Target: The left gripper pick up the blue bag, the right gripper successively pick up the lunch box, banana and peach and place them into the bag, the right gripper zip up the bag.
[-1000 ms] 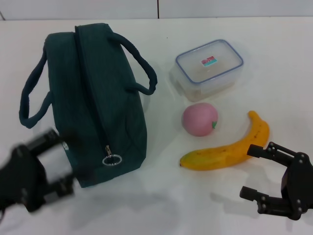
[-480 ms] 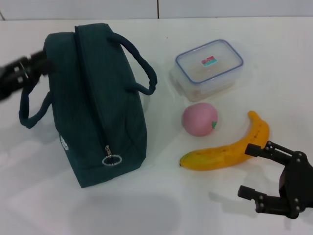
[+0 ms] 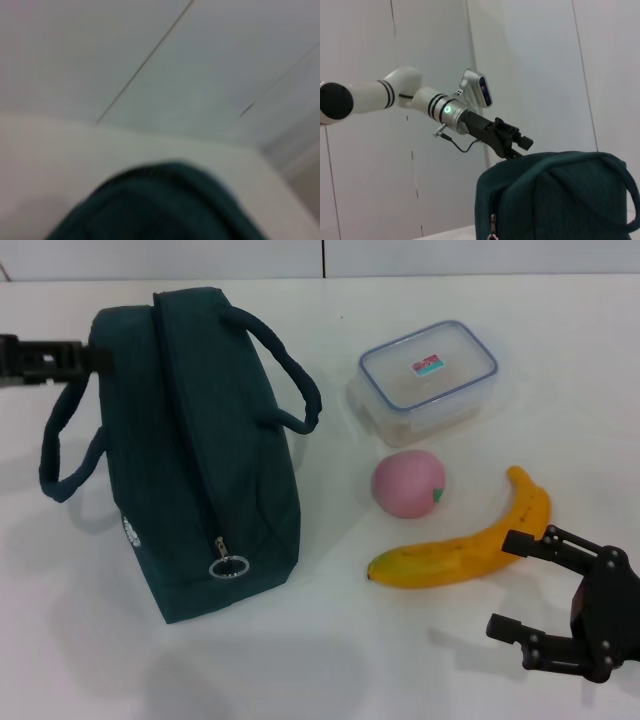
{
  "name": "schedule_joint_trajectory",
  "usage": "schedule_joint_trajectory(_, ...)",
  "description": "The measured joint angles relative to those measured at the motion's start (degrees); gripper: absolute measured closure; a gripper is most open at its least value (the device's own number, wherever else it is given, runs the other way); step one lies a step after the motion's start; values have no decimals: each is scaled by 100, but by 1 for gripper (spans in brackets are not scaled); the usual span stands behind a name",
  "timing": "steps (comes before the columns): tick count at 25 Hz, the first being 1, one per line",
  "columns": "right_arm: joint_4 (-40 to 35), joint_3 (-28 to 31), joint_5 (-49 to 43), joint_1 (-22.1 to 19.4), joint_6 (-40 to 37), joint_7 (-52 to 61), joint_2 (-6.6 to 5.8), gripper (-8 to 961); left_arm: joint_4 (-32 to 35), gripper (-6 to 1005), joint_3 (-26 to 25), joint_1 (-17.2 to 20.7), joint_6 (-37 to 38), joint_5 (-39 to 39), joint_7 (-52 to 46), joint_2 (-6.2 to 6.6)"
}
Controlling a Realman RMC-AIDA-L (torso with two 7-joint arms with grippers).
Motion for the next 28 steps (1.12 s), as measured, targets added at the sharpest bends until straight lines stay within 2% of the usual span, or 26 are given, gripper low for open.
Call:
schedule_joint_trajectory(4, 113, 11, 5, 39, 31, -16, 0, 123, 0, 279, 30, -294, 192, 496, -397, 72)
schedule_joint_trajectory(10, 136, 14, 8, 50, 51, -23, 0, 125, 1, 295, 150, -367, 285, 466, -699, 143)
schedule_joint_trajectory(13, 136, 14, 8, 52, 56, -25, 0, 126, 4, 303, 168, -415, 281, 592, -754, 130)
schedule_joint_trajectory(19, 137, 14, 8, 75, 156, -27, 0, 127, -274, 319, 196, -659, 141, 1106, -701, 23)
schedule_joint_trajectory(28, 164, 14, 42, 87, 162, -29, 0, 130, -364, 343, 293, -706, -16, 1115, -651, 14)
